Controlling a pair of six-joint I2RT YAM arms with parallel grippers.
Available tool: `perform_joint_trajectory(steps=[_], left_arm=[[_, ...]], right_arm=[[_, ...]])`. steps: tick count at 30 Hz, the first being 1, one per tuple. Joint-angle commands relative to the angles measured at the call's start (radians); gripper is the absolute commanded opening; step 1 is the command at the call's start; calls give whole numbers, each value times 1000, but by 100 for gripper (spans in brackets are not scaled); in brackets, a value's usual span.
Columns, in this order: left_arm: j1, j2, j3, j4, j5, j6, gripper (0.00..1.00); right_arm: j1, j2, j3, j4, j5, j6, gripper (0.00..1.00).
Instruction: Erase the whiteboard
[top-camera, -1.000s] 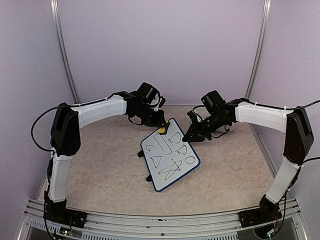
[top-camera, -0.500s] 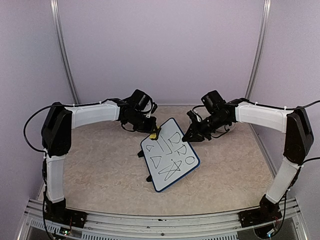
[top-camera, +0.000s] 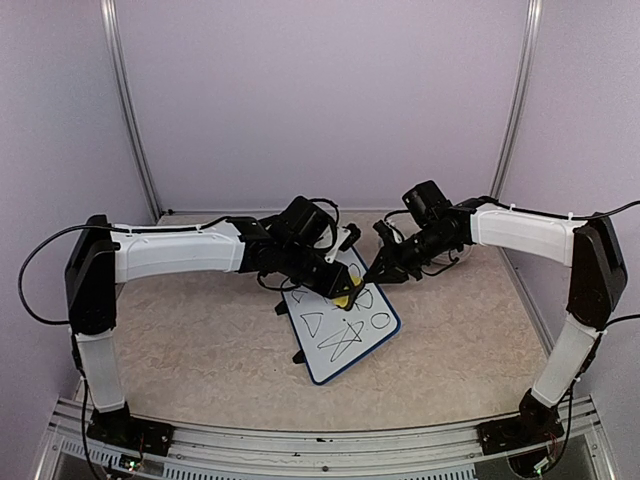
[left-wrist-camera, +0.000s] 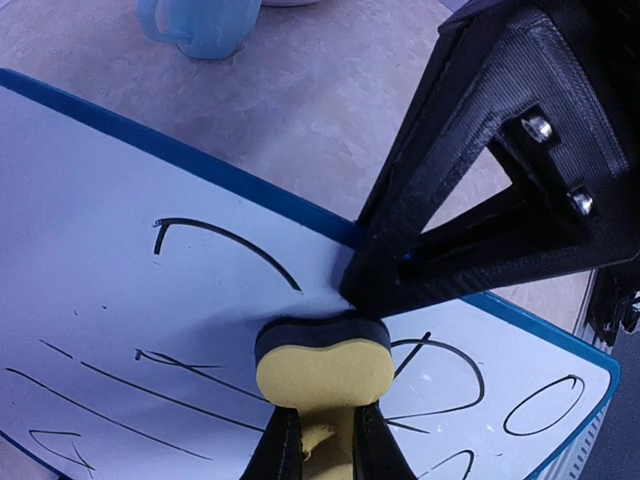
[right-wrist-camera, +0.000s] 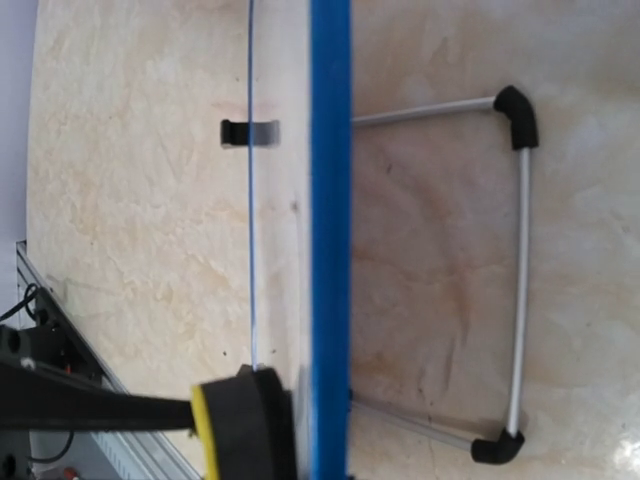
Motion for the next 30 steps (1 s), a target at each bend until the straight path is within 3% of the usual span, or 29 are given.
perform_joint_trajectory(steps=[1, 7, 13, 19, 30], left_arm=[[60, 39, 2, -42, -44, -70, 0], [119, 111, 116, -113, -125, -93, 0], [25, 157, 210, -119, -69, 5, 0], [-43, 129, 191, -105, -9, 66, 0], [8, 129, 102, -139, -108, 66, 0]], right_arm=[[27, -15, -7, 74, -30, -39, 0], [27, -20, -17, 84, -35, -41, 0], [27, -19, -18, 90, -35, -41, 0], [26, -26, -19, 89, -32, -41, 0], [26, -28, -22, 87, -25, -35, 0]])
